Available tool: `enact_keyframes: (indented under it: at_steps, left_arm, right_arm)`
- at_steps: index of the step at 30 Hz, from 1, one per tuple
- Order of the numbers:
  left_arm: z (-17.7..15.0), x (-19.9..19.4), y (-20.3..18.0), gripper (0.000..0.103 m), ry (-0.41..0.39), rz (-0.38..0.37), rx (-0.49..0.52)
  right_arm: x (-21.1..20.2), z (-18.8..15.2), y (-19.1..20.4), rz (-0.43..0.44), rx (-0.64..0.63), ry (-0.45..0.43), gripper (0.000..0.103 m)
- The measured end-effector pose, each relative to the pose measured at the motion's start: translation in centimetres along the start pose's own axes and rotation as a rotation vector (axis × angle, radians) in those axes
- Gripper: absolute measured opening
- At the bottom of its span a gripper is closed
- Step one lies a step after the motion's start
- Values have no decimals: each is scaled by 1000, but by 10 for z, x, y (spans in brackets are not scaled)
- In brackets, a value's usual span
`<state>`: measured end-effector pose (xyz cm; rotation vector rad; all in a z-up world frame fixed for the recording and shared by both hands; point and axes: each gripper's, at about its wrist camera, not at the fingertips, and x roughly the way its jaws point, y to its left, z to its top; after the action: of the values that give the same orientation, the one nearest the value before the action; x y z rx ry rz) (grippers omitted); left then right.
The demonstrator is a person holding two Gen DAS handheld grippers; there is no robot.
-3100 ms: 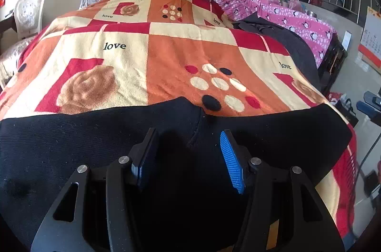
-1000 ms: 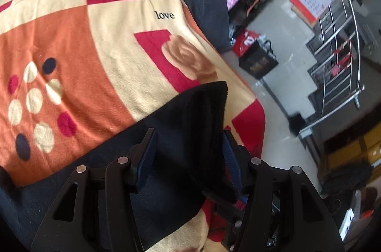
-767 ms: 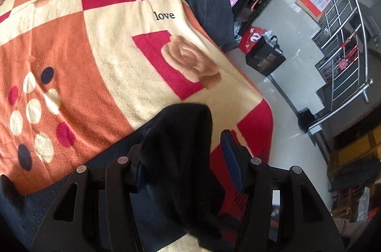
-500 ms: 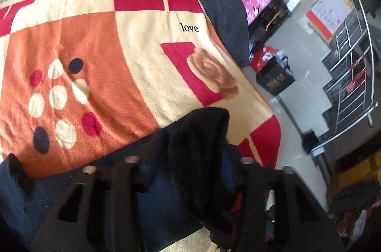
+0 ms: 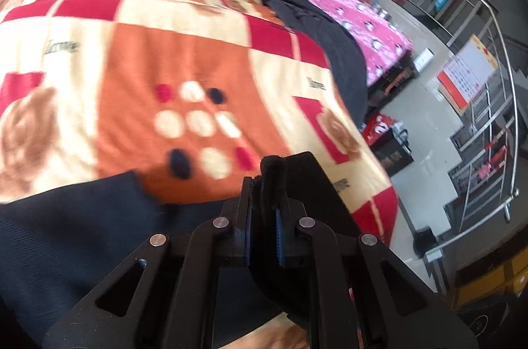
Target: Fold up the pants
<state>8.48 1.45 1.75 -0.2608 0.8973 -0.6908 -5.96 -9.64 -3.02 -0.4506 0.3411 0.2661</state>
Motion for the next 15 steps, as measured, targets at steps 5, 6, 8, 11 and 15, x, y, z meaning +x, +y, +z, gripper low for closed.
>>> enact_keyframes:
  at_steps: [5, 6, 8, 11, 15]
  left_arm:
    - [-17, -36, 53, 9, -12, 82, -52]
    - [-20, -38, 61, 9, -8, 91, -56]
    - [-25, -41, 74, 9, -7, 103, -73]
    - [-27, -37, 85, 10, -4, 97, -70]
    - [-30, -32, 93, 19, 7, 118, -85]
  right_arm:
    - [21, 25, 53, 115, -52, -2, 9]
    - [27, 29, 65, 140, -67, 1, 8]
    - [34, 33, 85, 164, -89, 14, 8]
    - [45, 36, 101, 178, -91, 46, 9]
    - [53, 33, 104, 191, -76, 74, 12]
